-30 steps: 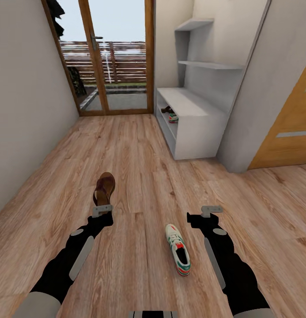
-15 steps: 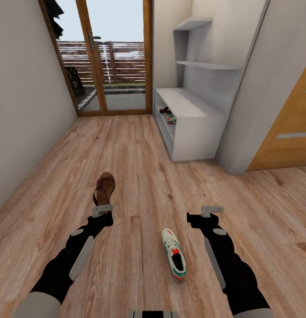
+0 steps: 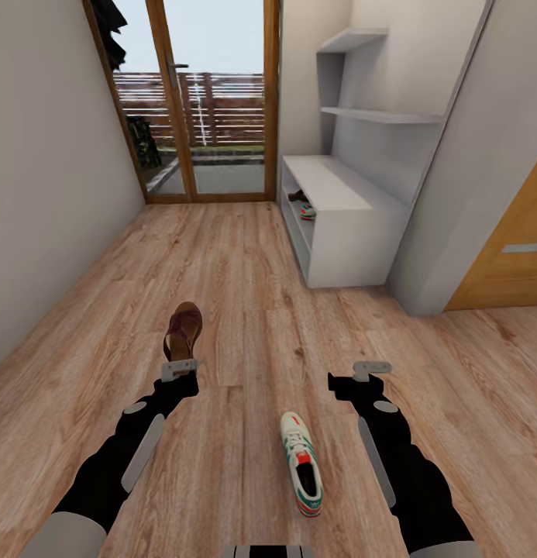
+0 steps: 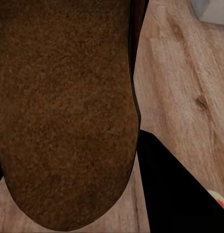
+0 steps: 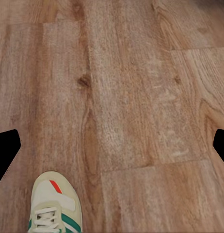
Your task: Pick up the two gym shoes and the two sandals from the corridor floor and place them onto the hallstand (shoe rack) in the corridor, making sure they are on the rack and not on the floor. Arrange them so the two gym shoes are next to each other and the two sandals are next to each other.
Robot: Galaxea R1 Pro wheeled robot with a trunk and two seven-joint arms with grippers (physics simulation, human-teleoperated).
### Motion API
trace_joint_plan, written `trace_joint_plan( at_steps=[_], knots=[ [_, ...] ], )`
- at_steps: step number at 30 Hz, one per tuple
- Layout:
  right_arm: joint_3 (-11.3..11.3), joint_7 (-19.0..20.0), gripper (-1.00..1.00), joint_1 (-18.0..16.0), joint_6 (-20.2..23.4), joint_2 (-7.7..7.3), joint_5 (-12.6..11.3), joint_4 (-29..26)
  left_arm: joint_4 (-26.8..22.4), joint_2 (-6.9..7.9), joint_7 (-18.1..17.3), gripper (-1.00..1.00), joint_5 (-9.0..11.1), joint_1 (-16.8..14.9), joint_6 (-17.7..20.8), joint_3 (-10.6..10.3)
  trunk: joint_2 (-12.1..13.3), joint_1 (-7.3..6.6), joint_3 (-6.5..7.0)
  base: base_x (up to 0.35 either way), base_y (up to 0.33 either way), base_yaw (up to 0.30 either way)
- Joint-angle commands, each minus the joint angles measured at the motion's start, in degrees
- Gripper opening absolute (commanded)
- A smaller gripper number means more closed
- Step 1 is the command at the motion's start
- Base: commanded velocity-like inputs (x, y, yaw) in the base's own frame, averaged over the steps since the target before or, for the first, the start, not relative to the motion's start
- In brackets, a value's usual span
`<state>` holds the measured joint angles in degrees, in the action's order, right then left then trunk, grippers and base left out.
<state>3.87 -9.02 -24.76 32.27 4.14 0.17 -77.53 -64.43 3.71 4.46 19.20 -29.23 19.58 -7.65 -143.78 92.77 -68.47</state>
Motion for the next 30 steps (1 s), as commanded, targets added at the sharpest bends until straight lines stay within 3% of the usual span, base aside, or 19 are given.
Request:
trace_joint_plan(
  at_steps=[1, 10, 14, 16, 19, 30],
  knots=[
    [0.1, -0.3, 1.0, 0.0, 0.3, -0.01, 0.0, -0.1, -0.1, 0.06, 0.4, -1.0, 0.4, 0.0, 0.3, -0.2, 0.0, -0.01, -0.05, 0.006, -0.007, 0.078],
    [0.0, -0.2, 1.0, 0.0, -0.2, 0.04, -0.5, 1.0, -0.2, 0.21, 0.4, -1.0, 0.3, -0.3, 0.5, 0.1, 0.0, -0.01, -0.05, 0.001, -0.001, 0.017],
    [-0.1, -0.1, 1.0, 0.0, -5.7, -0.11, -0.7, 10.3, -2.1, 0.18, 0.3, -1.0, 0.3, -0.7, 3.8, 0.2, 0.0, -0.01, -0.05, 0.0, 0.0, 0.0],
    [-0.1, -0.2, 1.0, 0.0, -9.6, -0.17, -0.7, 17.7, -4.9, 0.16, 0.4, -1.0, 0.2, -0.8, 5.1, 0.2, 0.0, -0.01, -0.05, 0.0, 0.0, 0.0],
    [-0.1, -0.2, 1.0, 0.0, -10.7, -0.18, -0.7, 21.5, -7.5, 0.21, 0.4, -1.0, 0.1, -0.8, 6.5, 0.1, 0.0, -0.01, -0.05, 0.0, 0.0, 0.0],
    [0.0, -0.3, 1.0, 0.0, -12.1, 0.01, -0.2, 23.9, -9.1, 0.16, 0.5, -1.0, -0.2, -0.7, 8.5, -0.3, 0.0, -0.01, -0.05, 0.0, 0.0, 0.0]
  ],
)
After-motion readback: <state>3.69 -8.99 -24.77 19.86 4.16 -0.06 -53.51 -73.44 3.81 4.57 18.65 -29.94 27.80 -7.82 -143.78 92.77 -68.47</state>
